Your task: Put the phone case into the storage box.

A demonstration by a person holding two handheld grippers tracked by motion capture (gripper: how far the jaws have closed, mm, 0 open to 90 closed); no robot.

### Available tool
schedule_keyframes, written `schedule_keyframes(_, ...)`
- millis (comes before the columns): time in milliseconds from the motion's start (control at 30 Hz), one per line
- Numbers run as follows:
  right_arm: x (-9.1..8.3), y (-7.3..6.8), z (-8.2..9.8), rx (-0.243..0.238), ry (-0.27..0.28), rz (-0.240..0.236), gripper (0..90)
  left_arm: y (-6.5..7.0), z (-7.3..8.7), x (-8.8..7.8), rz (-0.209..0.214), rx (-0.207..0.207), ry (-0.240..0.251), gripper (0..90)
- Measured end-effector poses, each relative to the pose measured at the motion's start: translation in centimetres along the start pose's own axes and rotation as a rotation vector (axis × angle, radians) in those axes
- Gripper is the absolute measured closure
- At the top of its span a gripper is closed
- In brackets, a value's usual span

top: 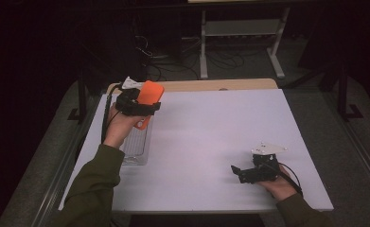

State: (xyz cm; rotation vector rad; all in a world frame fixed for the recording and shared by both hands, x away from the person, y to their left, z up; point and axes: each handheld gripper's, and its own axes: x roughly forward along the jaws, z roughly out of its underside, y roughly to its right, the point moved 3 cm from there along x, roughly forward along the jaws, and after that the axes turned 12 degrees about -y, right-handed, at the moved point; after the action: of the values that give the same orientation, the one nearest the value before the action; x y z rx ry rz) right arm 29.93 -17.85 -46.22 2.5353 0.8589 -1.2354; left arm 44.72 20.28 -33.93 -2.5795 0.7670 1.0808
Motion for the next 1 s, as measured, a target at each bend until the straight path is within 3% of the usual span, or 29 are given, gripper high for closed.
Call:
schedule_keyframes(767, -0.1, 0.0, 0.0, 0.000, 0.000, -0.001, 0.0, -3.2, 0.2, 1.1, -0.092, -0.150, 0.058, 15.1)
schedule_keyframes(1000, -0.1, 0.1, 0.0, -0.003, 0.003, -0.001, 0.0, -4.2, 0.4, 1.9, -0.124, -0.170, 0.041, 15.1)
